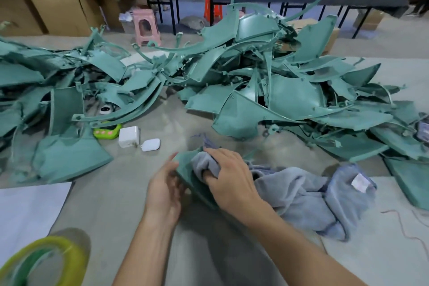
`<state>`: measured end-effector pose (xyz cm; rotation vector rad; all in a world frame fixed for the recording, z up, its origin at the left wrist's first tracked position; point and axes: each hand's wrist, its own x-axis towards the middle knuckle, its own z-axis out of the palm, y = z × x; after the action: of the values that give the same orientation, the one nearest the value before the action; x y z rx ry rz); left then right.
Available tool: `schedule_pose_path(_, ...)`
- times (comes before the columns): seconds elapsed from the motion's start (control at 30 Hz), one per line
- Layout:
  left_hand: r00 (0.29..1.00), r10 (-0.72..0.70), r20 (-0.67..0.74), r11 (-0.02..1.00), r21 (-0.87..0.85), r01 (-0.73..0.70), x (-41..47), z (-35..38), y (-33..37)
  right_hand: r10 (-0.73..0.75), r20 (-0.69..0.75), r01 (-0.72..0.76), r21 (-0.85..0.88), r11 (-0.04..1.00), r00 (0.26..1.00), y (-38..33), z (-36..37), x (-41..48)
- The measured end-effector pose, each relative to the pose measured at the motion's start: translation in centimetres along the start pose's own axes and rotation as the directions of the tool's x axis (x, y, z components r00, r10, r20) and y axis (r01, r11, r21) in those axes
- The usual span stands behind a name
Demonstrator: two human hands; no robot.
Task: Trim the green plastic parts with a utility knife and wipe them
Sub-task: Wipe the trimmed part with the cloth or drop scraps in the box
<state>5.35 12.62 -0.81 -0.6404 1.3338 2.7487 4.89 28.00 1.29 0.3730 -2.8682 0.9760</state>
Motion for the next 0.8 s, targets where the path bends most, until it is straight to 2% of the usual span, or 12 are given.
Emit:
schedule_pose_path(0.03, 0.994, -0.066, 0.091, 0.995, -0.075, 0.073, -0.3, 0.4, -0.6, 0.041, -0.071, -0.042, -0.010, 0.999, 0.997, 0.0, 0.2, -0.1)
schedule_pose_path(0.1, 0.967, -0.098, 0.234, 0.957, -0.245, 0.156, -0.8, 1.2, -1.9, 0.066, -0.189, -0.063, 0.024, 0.998, 0.980, -0.8, 0.8, -0.4)
schedule_pose_path(0.17, 0.961, -0.133, 0.242, 0.917, -0.339, 0.212, -0.7, 1.5, -2.7, -0.016, -0.215, 0.029, 0.060, 0.998, 0.976, -1.9, 1.7, -1.0)
schedule_pose_path(0.2, 0.962, -0.160, 0.223, 0.932, -0.287, 0.221, -0.3, 1.4, -2.7, -0.064, -0.215, 0.082, 0.075, 0.994, 0.974, -2.2, 2.1, -1.4)
schedule_pose_path(0.27, 0.974, -0.195, 0.119, 0.979, -0.031, 0.200, 0.5, 0.7, -2.9, -0.119, -0.206, 0.141, 0.100, 0.985, 0.971, -1.8, 2.7, -1.9)
schedule_pose_path(0.3, 0.977, -0.191, 0.091, 0.981, 0.003, 0.192, 0.7, 0.6, -3.0, -0.119, -0.176, 0.138, 0.104, 0.985, 0.977, -1.5, 2.6, -1.7)
schedule_pose_path(0.37, 0.982, -0.155, 0.109, 0.970, -0.172, 0.172, 0.5, 1.1, -3.1, -0.093, -0.102, 0.106, 0.130, 0.986, 0.990, -1.1, 2.4, -0.6)
schedule_pose_path(0.43, 0.984, -0.127, 0.125, 0.941, -0.299, 0.160, 0.3, 1.7, -3.7, -0.047, -0.121, 0.061, 0.112, 0.992, 0.992, -1.3, 2.5, 0.6)
schedule_pose_path(0.53, 0.994, -0.061, 0.090, 0.962, -0.259, 0.082, -0.3, 1.9, -4.0, 0.095, -0.242, -0.069, 0.113, 0.991, 0.966, -1.4, 2.9, 2.1)
schedule_pose_path(0.63, 0.999, 0.033, 0.020, 0.997, -0.076, -0.031, -0.6, 1.9, -4.2, 0.158, -0.232, -0.129, 0.134, 0.983, 0.960, -1.9, 3.2, 2.8)
schedule_pose_path(0.7, 0.998, 0.055, 0.014, 0.996, -0.072, -0.054, -0.7, 1.8, -4.2, 0.099, -0.253, -0.064, 0.144, 0.987, 0.962, -2.2, 2.8, 2.1)
schedule_pose_path(0.8, 0.997, 0.035, 0.073, 0.987, -0.159, -0.023, -0.9, 1.7, -4.1, -0.148, -0.204, 0.163, 0.056, 0.985, 0.968, -1.7, 2.0, 0.3)
